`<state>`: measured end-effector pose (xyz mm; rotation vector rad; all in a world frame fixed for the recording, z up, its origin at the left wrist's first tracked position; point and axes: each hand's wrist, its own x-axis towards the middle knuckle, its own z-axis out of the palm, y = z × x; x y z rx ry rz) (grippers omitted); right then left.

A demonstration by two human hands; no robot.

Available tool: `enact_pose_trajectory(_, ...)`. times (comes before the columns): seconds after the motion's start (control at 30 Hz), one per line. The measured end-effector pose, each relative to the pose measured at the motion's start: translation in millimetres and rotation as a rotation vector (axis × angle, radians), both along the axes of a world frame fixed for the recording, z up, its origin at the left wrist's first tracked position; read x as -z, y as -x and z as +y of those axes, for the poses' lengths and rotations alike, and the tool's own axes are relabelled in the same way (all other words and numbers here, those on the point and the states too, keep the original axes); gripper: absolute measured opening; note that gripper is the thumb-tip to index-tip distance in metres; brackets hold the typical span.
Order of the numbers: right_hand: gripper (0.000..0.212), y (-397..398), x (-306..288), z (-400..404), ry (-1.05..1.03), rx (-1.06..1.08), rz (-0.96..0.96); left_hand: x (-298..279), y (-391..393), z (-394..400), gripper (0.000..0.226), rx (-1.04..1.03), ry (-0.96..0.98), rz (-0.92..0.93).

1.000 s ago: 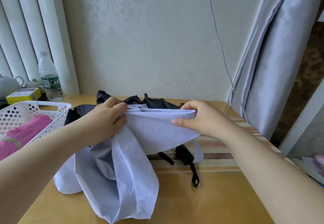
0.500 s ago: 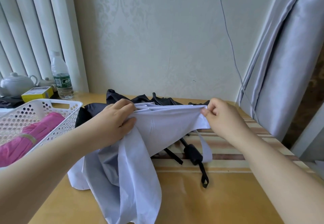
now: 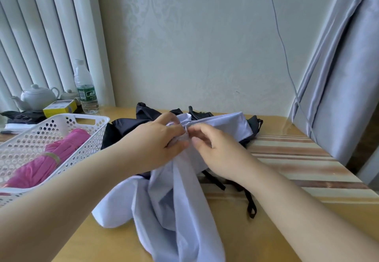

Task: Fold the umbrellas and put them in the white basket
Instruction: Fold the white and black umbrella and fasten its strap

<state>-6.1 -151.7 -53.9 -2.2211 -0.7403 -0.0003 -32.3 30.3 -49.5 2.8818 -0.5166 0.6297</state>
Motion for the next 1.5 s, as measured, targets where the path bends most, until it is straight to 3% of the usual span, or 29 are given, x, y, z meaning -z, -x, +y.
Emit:
enact_pose_trajectory(0.17,0.020,12,-4,-3,0.006,-0.001,0.088,-3,7,-7,0.059,0.066,0.028,-0.082)
enact_pose_trajectory(0.27,0.021,18,-2,-2,-0.024,-0.013,0.074,2,8,-12,0.049,0.068,0.069,-0.155)
enact_pose_trajectory(0.4,0.029,15,3,-1,-0.137,-0.036,0.195,3,9,-10,0.038,0.161,0.045,-0.162)
enact_pose_trajectory(0.57,0.052,11,5,-3,-0.163,-0.059,0.232,4,10,-1,0.044,0.227,0.081,-0.038)
enact_pose_trajectory(0.67,0.054,12,6,-6,-0.127,-0.057,0.197,7,8,4,0.050,0.227,0.098,-0.006)
enact_pose_trajectory(0.77,0.050,11,7,-8,-0.104,-0.099,0.136,9,7,7,0.050,0.266,0.085,-0.035)
enact_pose_trajectory(0.9,0.042,7,10,-3,-0.236,-0.066,0.171,12,6,6,0.045,0.297,0.076,-0.135)
enact_pose_trajectory(1.2,0.065,2,9,-6,-0.268,-0.056,0.193,14,3,5,0.038,0.304,0.082,-0.194)
enact_pose_trajectory(1.5,0.040,1,11,-10,-0.211,-0.062,0.205,20,-1,6,0.024,0.216,0.068,-0.185)
